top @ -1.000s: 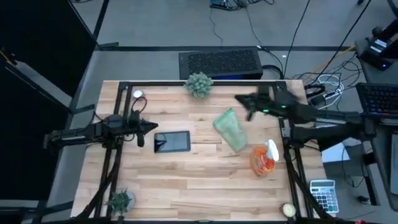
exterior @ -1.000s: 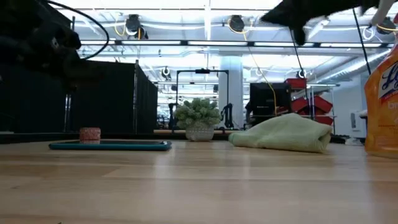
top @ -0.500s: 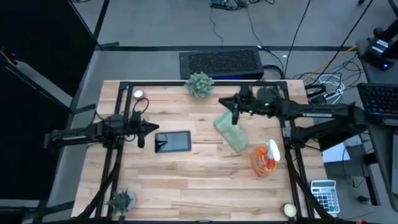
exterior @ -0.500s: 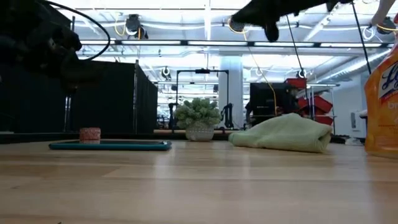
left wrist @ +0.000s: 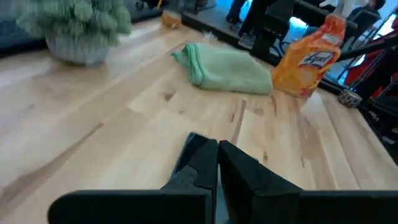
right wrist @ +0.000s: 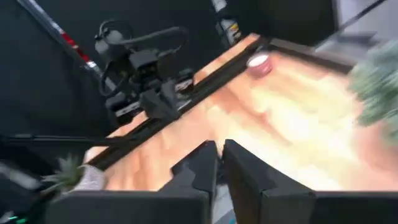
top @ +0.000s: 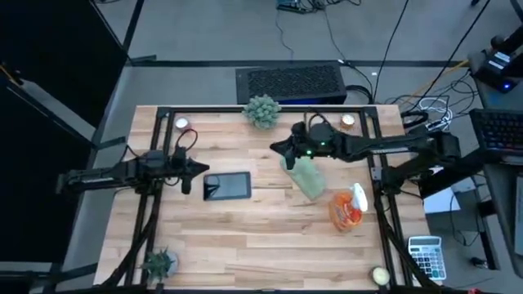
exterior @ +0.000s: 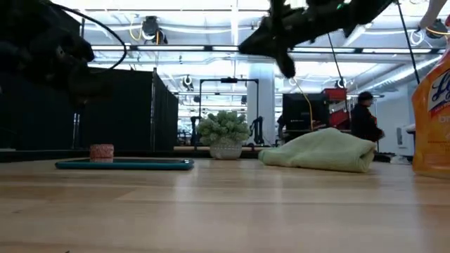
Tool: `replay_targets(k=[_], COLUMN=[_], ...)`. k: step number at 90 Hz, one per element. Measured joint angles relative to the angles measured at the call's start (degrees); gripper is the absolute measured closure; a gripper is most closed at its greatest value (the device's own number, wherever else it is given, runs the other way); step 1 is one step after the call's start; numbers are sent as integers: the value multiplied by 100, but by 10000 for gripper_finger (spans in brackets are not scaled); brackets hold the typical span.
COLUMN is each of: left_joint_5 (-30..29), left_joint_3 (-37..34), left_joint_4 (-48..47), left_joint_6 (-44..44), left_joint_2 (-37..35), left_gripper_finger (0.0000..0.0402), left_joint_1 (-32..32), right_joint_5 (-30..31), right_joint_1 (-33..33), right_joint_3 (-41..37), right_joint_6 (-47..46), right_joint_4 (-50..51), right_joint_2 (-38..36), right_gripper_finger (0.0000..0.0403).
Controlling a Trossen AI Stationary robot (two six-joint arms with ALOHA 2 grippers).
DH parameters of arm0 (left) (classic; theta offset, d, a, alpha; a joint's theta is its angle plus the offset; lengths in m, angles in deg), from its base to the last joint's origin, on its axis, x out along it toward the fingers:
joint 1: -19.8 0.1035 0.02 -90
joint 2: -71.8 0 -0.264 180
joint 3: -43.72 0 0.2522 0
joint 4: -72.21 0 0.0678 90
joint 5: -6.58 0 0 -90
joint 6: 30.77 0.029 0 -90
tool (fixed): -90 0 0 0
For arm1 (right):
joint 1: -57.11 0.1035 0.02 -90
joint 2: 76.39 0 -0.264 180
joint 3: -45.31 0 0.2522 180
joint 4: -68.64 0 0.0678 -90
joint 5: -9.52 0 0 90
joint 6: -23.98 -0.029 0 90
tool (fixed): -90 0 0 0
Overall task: Apply microfiber cloth
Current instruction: Spray the front of the cellphone with a spray bottle
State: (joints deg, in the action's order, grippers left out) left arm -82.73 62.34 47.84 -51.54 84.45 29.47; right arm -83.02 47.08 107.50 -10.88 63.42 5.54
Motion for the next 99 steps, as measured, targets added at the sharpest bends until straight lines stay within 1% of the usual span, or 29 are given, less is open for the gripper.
replay_targets(k=[5, 11, 19, 27, 39, 50, 63, 86, 99], left_joint_5=[-4, -34, -63, -74, 53, 296, 334, 328, 319], left_joint_3=[139, 390, 745, 1034, 1237, 1239, 1239, 1113, 975], left_joint_4=[-114, -469, -1016, -1414, -1882, -2170, -2315, -2338, -2273], left_joint_6=[-54, -132, -175, -540, -1131, -1653, -1977, -2512, -2679], left_joint_2=[162, 418, 829, 1244, 1787, 2158, 2437, 2820, 3029], left_gripper_finger=[402, 402, 402, 402, 402, 402, 402, 402, 402], left_joint_1=[0, 0, 0, 0, -2, -68, -254, -540, -624], right_joint_5=[-178, -249, -241, -238, -397, -404, -475, -507, -481], right_joint_1=[44, 70, 121, 143, 232, 348, 483, 738, 843], right_joint_3=[20, 156, 401, 755, 1219, 1606, 1831, 1853, 1853], right_joint_6=[-209, -427, -713, -992, -1290, -1323, -1415, -1767, -1933], right_joint_4=[-254, -224, 51, 446, 1062, 1498, 1553, 1567, 1252], right_joint_2=[265, 609, 1055, 1449, 1992, 2384, 2761, 3289, 3555], right_gripper_finger=[330, 297, 255, 219, 186, 175, 176, 178, 178])
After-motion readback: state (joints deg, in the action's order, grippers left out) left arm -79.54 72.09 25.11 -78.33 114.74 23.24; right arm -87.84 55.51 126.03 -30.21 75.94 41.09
